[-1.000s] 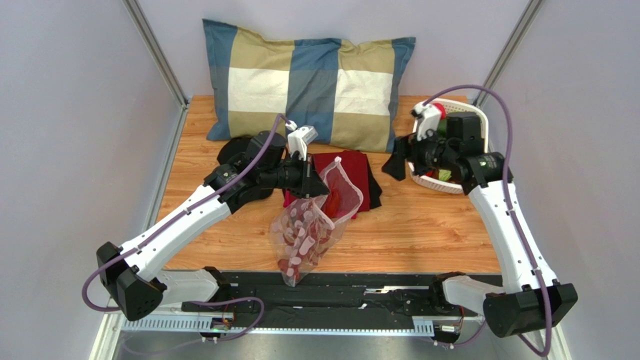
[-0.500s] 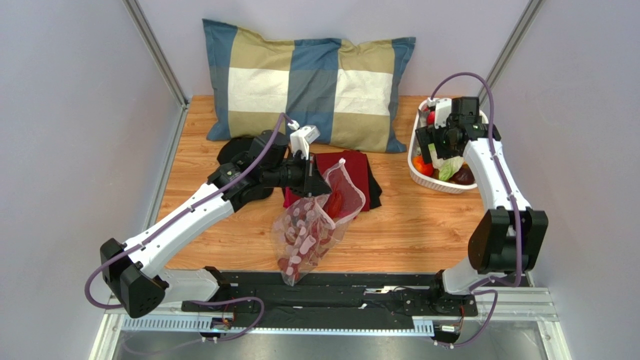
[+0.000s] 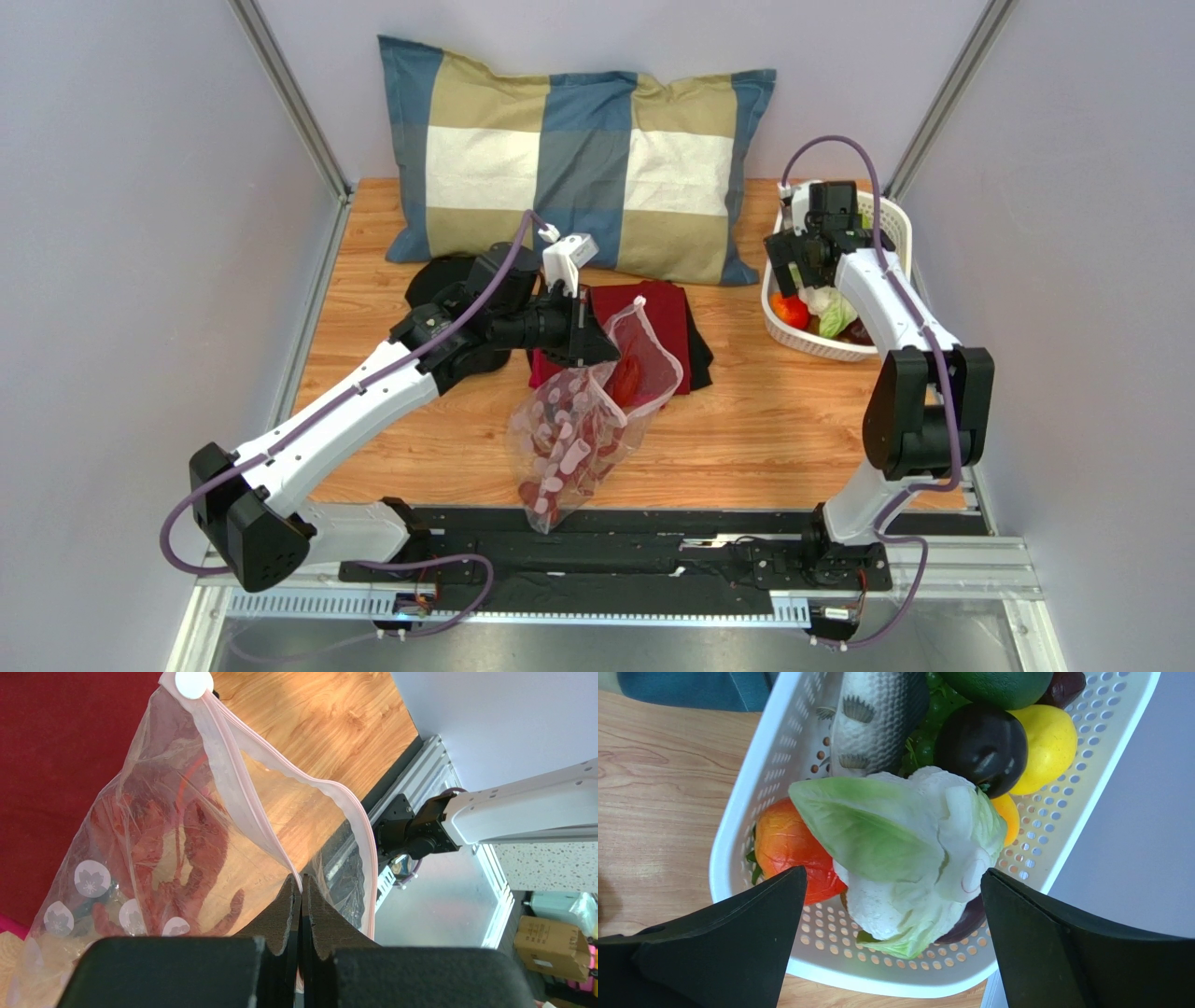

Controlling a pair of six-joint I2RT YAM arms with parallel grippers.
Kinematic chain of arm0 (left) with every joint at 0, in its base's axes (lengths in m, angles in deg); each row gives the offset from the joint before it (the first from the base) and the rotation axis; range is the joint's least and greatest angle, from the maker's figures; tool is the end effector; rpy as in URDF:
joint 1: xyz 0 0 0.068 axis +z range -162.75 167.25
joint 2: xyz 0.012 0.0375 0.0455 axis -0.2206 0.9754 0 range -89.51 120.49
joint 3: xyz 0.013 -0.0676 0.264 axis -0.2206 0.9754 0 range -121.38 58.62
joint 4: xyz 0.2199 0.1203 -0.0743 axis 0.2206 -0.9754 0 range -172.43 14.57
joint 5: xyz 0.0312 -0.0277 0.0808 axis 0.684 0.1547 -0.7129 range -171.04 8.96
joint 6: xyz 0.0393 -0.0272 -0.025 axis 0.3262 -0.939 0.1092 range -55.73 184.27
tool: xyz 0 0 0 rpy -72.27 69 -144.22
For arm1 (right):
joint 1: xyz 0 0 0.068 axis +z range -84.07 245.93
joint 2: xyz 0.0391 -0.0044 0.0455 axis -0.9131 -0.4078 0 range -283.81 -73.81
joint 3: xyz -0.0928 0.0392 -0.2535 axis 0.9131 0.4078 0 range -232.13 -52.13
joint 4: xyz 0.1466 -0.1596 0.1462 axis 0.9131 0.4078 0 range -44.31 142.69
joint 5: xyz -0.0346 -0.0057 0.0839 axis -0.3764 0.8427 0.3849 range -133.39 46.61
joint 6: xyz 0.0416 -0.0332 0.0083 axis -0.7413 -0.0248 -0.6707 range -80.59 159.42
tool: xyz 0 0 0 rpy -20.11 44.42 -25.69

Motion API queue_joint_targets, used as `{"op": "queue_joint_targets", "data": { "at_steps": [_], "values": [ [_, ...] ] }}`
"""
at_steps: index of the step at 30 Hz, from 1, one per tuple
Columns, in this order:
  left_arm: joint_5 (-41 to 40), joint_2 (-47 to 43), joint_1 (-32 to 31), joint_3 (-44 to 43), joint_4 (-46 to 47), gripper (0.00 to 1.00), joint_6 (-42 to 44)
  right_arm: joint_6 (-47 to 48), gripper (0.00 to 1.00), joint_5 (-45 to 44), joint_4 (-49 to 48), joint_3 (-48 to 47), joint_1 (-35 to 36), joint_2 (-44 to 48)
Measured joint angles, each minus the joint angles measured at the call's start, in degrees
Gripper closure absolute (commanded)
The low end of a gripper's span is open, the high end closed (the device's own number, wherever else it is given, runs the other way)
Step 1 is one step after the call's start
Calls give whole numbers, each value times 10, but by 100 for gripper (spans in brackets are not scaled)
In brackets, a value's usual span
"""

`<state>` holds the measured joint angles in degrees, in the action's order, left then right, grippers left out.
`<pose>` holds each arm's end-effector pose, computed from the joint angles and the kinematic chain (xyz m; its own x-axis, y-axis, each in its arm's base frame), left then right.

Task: Place the food in the zip-top bag and seal the zipper
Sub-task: Pick up the fake vegetable from the bin.

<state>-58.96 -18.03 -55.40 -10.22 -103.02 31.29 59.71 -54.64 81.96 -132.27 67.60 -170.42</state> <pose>0.1940 -0.1969 0.3586 -0.7824 0.0352 -0.6217 0.5255 0.5729 -0.6289 0.3683 0.0038 0.2771 -0.7773 -0.3629 -0.5139 -0.1921 0.9147 -0.3555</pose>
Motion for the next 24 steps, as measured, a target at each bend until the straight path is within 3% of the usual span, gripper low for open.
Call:
{"op": "queue_joint_targets", "data": {
  "at_steps": [3, 13, 18, 21, 22, 24],
  "values": [
    [0, 0, 0, 0, 0, 100, -1, 4, 0, -23, -23, 13, 22, -1],
    [0, 0, 0, 2, 3, 100, -1, 49, 22, -87, -73, 25, 49, -48],
    [0, 0, 0, 2, 4, 100, -1, 66, 23, -104, -80, 25, 49, -54],
    [0, 0, 0, 2, 4, 100, -1, 69, 34, -111, -80, 24, 49, -59],
    [0, 0, 0, 2, 4, 100, -1, 72, 44, -114, -80, 23, 49, -62],
    [0, 0, 0, 3, 4, 100, -1, 81, 56, -122, -80, 21, 49, -68]
  ]
}}
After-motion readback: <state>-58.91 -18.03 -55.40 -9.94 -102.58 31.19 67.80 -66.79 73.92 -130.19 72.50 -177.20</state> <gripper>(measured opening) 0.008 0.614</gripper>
